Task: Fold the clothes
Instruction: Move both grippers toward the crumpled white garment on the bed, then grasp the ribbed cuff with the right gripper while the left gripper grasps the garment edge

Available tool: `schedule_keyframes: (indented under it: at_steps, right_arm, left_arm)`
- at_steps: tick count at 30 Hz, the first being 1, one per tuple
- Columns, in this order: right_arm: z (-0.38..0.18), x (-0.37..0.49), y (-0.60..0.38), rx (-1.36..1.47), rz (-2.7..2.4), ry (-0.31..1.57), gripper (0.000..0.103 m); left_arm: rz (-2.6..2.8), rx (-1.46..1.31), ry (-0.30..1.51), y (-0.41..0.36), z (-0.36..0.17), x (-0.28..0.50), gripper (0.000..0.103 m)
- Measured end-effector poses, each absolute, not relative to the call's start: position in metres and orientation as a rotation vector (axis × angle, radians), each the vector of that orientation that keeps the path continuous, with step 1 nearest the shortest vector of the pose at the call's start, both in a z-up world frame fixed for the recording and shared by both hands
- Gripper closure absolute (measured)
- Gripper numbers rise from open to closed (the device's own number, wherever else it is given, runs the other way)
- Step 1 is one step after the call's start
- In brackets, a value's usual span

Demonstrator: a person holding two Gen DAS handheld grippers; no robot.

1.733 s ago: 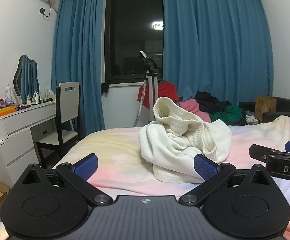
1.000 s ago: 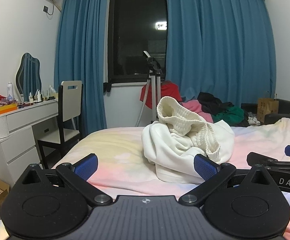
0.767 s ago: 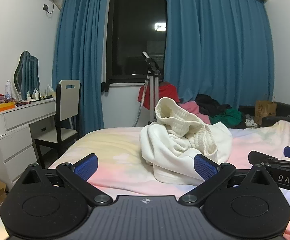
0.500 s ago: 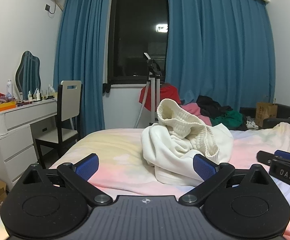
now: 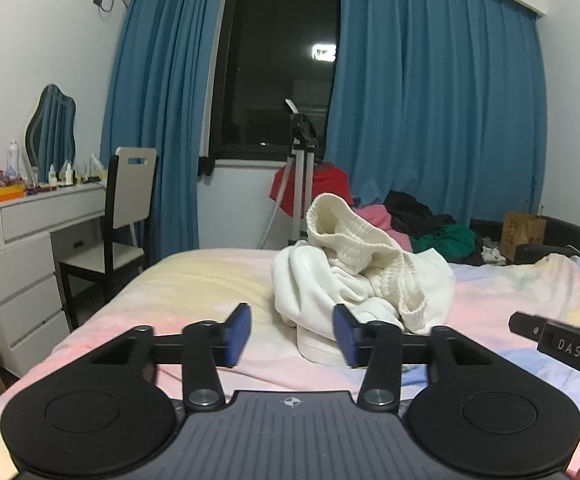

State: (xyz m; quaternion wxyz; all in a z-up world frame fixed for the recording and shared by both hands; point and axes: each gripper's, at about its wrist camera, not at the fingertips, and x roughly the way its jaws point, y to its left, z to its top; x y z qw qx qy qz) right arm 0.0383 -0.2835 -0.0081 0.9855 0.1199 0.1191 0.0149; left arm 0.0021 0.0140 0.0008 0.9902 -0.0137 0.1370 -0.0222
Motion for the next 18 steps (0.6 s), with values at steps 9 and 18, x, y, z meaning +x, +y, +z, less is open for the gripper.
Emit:
schedule_keyframes:
  at_steps: [9, 18]
  right_arm:
    - [-0.018, 0.085, -0.298, 0.412, 0.018, 0.382, 0.048]
    - [-0.031, 0.219, -0.301, 0.662, -0.044, 0.432, 0.029]
  left_arm:
    - [-0.018, -0.107, 0.282, 0.041, 0.011, 0.007, 0.041]
    - [-0.013, -0.104, 0.254, 0.069, -0.013, 0.042, 0.018]
